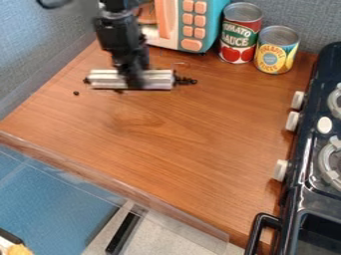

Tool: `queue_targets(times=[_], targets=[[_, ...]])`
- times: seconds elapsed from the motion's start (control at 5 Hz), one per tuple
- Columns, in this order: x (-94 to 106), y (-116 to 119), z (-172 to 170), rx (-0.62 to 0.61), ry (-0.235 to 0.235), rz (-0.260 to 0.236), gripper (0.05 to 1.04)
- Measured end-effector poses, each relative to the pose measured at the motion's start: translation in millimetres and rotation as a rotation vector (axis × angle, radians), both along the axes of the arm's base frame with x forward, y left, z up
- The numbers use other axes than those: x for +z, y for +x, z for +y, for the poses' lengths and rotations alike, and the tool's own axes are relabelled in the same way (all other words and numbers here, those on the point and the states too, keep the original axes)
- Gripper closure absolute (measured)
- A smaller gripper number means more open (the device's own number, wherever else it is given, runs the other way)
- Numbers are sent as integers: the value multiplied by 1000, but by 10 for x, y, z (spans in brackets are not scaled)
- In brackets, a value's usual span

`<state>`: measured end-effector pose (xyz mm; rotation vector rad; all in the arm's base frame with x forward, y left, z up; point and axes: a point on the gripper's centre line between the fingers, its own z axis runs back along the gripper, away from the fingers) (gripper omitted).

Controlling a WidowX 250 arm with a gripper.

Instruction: Sweep into pile

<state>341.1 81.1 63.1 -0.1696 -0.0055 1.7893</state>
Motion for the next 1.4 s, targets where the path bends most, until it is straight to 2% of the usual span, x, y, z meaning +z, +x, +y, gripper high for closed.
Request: queue_targets(times=[0.2,0.4,0.6,0.8,1.0,1.2,1.4], targets=[[69,-309,81,-27,17,67,705],[72,-518,215,-41,77,105,705],[5,-505,363,-43,175,74,705],[-108,-425,450,-53,248,56,705],[-267,-365,510,-40,283,65,705],[-241,-320,523,-31,285,59,705],[-296,-337,546,-29,266,86,705]])
